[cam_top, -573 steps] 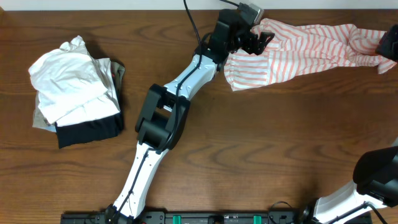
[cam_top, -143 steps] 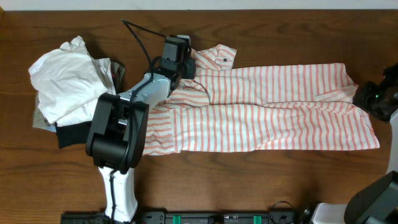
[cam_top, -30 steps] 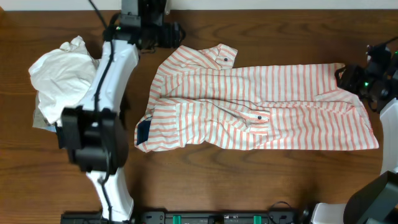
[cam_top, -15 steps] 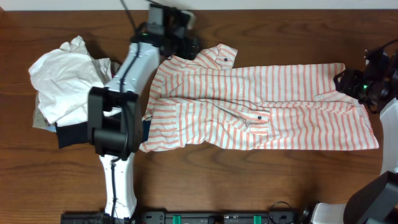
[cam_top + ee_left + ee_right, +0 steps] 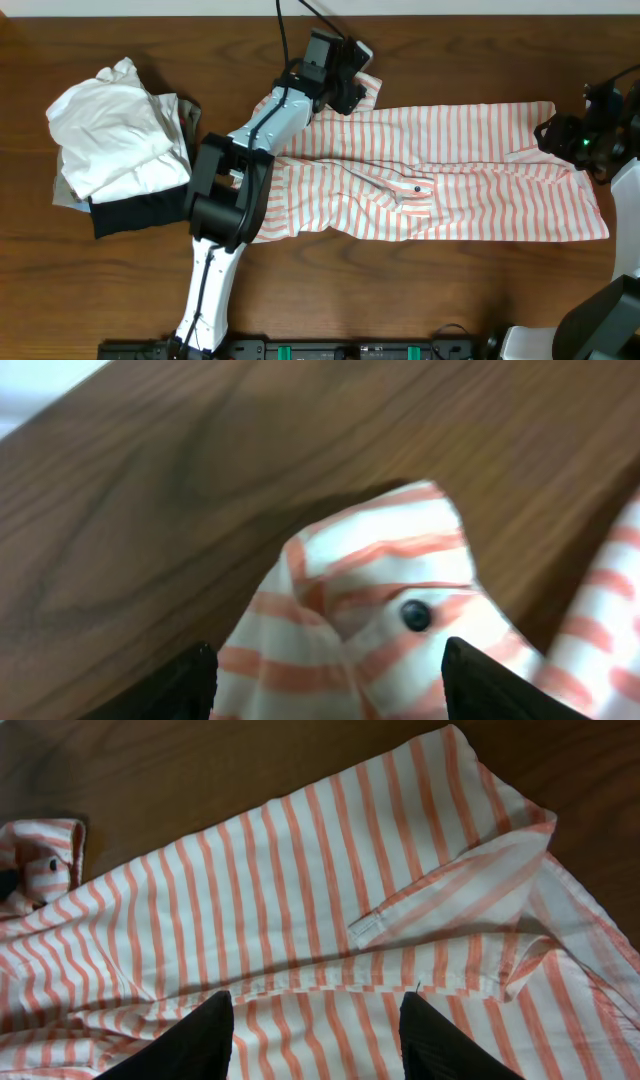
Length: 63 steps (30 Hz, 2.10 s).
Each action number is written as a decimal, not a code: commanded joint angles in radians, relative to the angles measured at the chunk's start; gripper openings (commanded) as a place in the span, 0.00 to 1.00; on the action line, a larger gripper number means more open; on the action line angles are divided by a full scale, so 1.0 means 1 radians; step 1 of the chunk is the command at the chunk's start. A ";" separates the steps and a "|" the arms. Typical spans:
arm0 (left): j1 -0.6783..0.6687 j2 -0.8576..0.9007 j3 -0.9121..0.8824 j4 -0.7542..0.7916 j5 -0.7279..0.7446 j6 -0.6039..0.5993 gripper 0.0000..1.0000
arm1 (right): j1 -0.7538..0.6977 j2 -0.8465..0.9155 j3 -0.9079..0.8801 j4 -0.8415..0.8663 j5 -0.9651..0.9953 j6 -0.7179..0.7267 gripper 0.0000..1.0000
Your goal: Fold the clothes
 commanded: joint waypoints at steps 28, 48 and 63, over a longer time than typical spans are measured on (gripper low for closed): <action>0.010 0.091 0.011 0.067 0.000 0.018 0.52 | 0.009 0.004 -0.003 -0.016 0.003 0.010 0.46; 0.010 -0.058 0.095 0.112 0.049 -0.015 0.06 | 0.009 0.004 -0.003 -0.017 0.003 0.010 0.43; 0.027 -0.316 0.095 -0.003 0.044 -0.029 0.06 | 0.009 0.004 -0.003 -0.022 0.003 0.010 0.43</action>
